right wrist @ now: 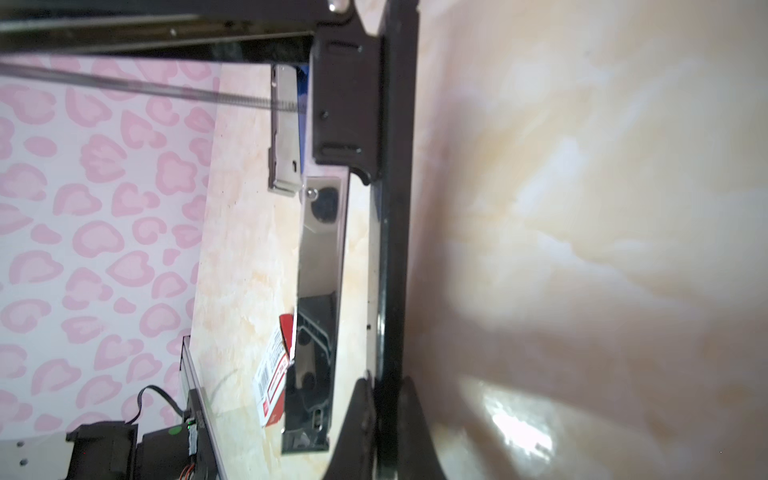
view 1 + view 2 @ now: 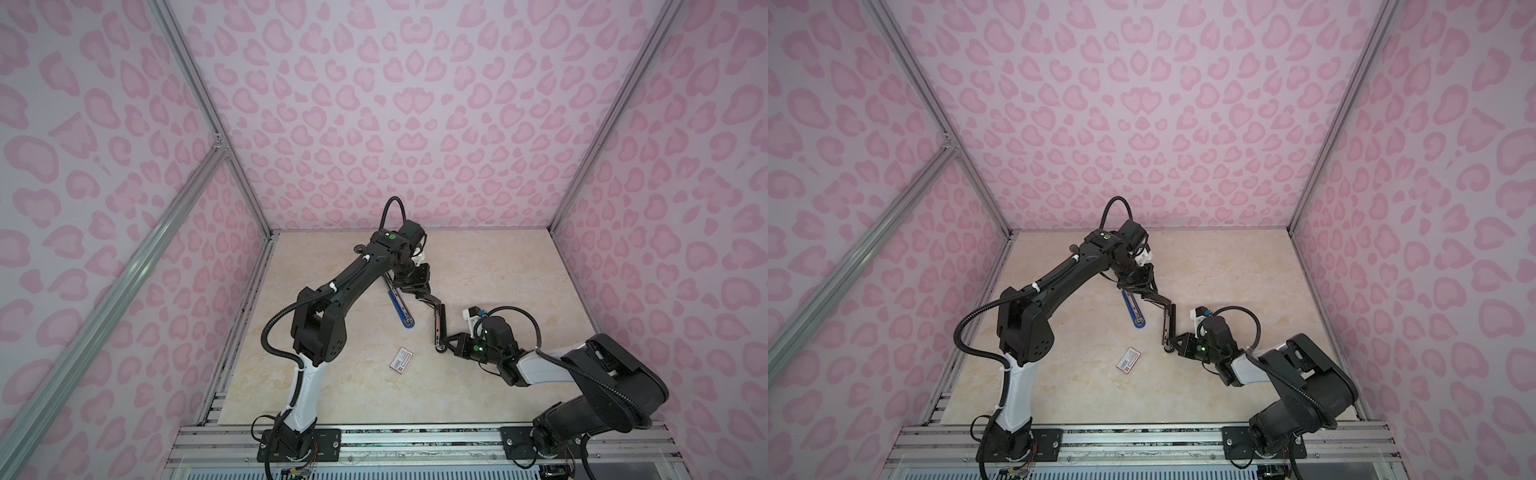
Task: Load the staples into the stapler
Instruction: 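Pull the black stapler's top open with the left gripper, right gripper holding base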
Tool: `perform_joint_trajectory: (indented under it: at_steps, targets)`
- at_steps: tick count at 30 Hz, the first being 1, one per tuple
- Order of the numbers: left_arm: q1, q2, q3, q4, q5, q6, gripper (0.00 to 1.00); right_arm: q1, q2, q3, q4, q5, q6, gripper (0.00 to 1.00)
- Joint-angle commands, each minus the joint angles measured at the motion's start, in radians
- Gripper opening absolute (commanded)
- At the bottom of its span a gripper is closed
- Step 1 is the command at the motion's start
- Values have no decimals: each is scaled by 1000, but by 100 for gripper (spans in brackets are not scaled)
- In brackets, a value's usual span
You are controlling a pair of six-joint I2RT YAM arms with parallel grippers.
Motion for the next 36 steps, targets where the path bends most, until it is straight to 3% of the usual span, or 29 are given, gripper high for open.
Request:
perform_joint_trajectory:
  at_steps: [1,15,29,32,36]
  targets:
    - [16,32,47,63,-66,21,4,3,-9,-13,-114,-36,-66,0]
    - [96,220,220,34,-35,33,4,4,-25,-24,-157,-49,-87,0]
    - [124,343,279,107,20,34,4,2,-48,-29,-195,-39,-94,0]
    - [126,352,281,123,29,25,10,2,-48,-30,-195,-34,-90,0]
    - [126,334,282,128,37,21,29,0,-51,-34,-194,-19,-71,0]
